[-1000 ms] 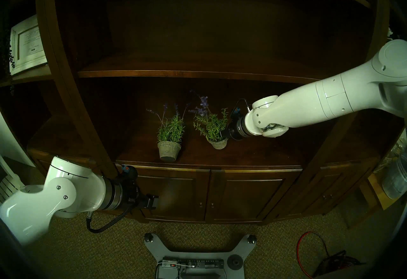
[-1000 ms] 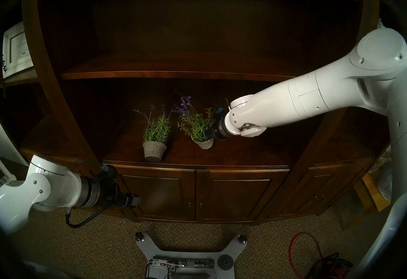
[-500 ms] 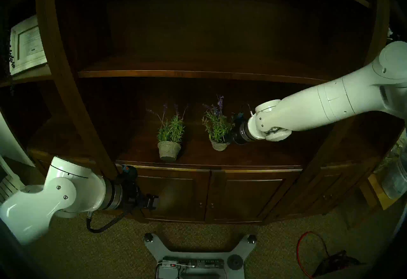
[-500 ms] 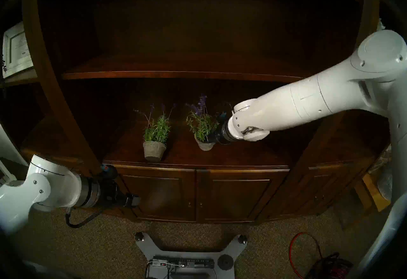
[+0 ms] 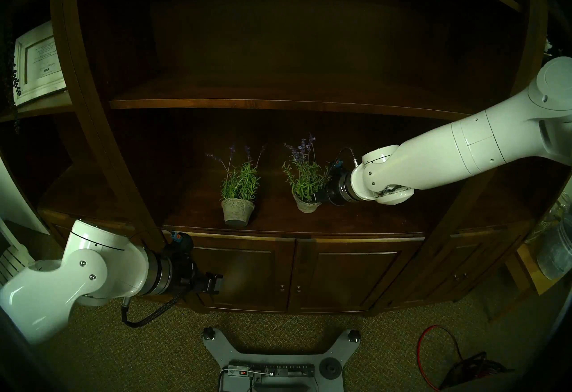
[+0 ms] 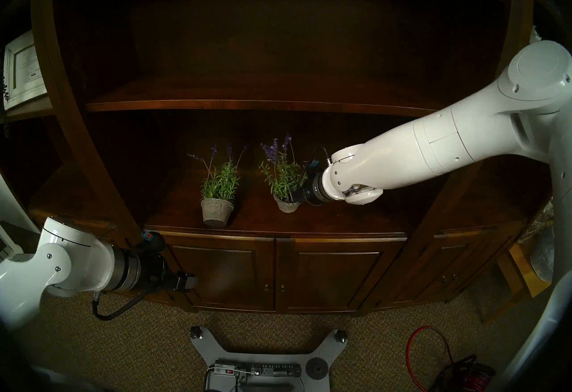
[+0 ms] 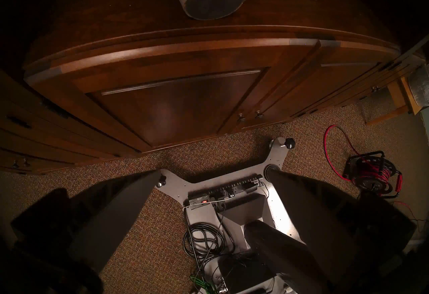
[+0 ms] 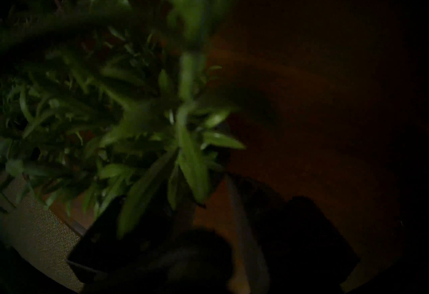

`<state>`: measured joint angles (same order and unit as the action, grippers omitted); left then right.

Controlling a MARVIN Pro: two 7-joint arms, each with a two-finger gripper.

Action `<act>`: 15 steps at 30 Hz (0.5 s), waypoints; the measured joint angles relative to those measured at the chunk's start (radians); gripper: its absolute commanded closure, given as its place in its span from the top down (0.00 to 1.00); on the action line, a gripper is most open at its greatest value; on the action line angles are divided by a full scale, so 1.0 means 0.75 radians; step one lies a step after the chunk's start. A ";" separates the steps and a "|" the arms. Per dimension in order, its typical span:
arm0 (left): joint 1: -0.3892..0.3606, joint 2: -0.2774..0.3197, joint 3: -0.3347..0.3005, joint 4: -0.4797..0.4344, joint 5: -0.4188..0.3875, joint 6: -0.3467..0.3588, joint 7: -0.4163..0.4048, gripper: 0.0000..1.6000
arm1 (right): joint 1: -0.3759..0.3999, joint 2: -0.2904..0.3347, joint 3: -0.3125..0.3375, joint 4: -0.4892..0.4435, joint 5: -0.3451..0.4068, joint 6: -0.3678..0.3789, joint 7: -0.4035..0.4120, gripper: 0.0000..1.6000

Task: Place the fake decorative plant upright

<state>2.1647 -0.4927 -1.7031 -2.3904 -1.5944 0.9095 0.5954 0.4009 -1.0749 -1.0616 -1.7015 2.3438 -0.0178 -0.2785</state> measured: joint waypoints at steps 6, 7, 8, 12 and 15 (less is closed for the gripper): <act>0.000 0.000 0.000 0.000 0.000 0.000 0.000 1.00 | 0.008 0.006 -0.002 -0.021 -0.003 -0.007 0.000 0.53; 0.000 0.000 0.000 0.000 0.000 0.000 0.000 1.00 | 0.009 0.007 -0.002 -0.024 -0.003 -0.007 0.000 0.55; 0.000 0.000 0.000 0.000 0.000 0.000 0.000 1.00 | 0.010 0.008 -0.002 -0.029 -0.004 -0.008 0.000 0.57; 0.000 0.000 0.000 0.000 0.000 0.000 0.000 1.00 | 0.015 0.010 -0.002 -0.038 -0.005 -0.009 0.000 0.65; 0.000 0.000 0.000 0.000 0.000 0.000 0.000 1.00 | 0.017 0.013 -0.002 -0.045 -0.006 -0.011 0.001 0.74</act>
<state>2.1647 -0.4927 -1.7031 -2.3904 -1.5944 0.9095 0.5954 0.4135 -1.0654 -1.0632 -1.7355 2.3390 -0.0258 -0.2781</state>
